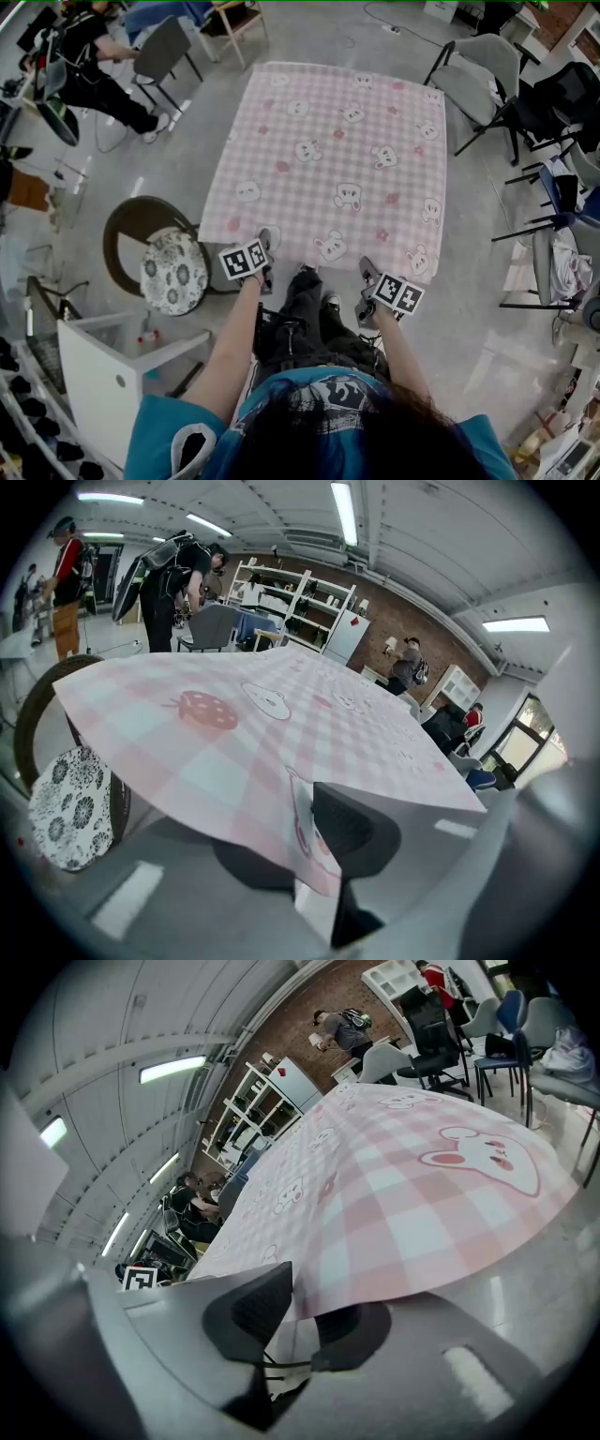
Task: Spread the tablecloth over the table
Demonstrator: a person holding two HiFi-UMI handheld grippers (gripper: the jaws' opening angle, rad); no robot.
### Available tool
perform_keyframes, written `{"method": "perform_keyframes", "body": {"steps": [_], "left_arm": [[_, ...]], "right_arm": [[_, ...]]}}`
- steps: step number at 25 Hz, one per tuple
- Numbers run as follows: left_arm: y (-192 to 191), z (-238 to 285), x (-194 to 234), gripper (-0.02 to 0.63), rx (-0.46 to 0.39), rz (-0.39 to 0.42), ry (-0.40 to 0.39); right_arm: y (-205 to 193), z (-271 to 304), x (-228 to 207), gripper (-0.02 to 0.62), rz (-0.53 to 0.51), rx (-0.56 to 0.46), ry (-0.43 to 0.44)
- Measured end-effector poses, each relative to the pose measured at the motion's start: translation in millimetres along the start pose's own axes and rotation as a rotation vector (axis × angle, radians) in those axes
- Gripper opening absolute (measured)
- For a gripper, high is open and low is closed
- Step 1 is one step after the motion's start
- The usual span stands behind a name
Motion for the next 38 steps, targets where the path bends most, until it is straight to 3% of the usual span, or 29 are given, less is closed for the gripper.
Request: {"method": "perform_keyframes", "body": {"steps": [5, 10, 14, 23, 28, 34, 38], "left_arm": [[1.8, 3.7, -4.3, 0.091, -0.011, 0.045, -0.009], [-0.9, 2.3, -16.7, 0.246, -0.013, 0.024, -0.075], [-7.5, -3.2, -22.7, 0.298, -0.005, 0.024, -0.071], [-22.4, -40.2, -48.8, 0.298, -0.032, 0.059, -0.056], [-9.5, -70.6, -72.1, 0.273, -0.083, 0.154, -0.026], [9.3, -88.6, -93.8, 0.263, -0.127, 0.231, -0.091], [26.5, -98.3, -124.9, 0.237, -0.155, 0.345, -0.198]], "right_arm": [[-1.7, 4.6, -6.0, 0.060, 0.017, 0.018, 0.008], [-9.4, -2.9, -9.2, 0.096, 0.000, 0.049, 0.037], [-20.0, -10.1, -6.2, 0.118, -0.015, 0.059, 0.055], [-17.0, -42.4, 14.8, 0.118, -0.054, 0.018, 0.169], [-4.5, -50.2, 43.1, 0.117, -0.197, -0.020, 0.220], [4.6, -59.3, 83.4, 0.117, -0.344, -0.062, 0.296], [9.4, -67.3, 105.7, 0.117, -0.421, -0.090, 0.338]]}}
Point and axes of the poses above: the fingertips, and each gripper's own axes: z forward along the fingers, x to its left, y out of its top, the point moved 6 cm from there along -z, backward along the fingers, and after that the axes turned 12 degrees about -y, right-handed, at the moved point
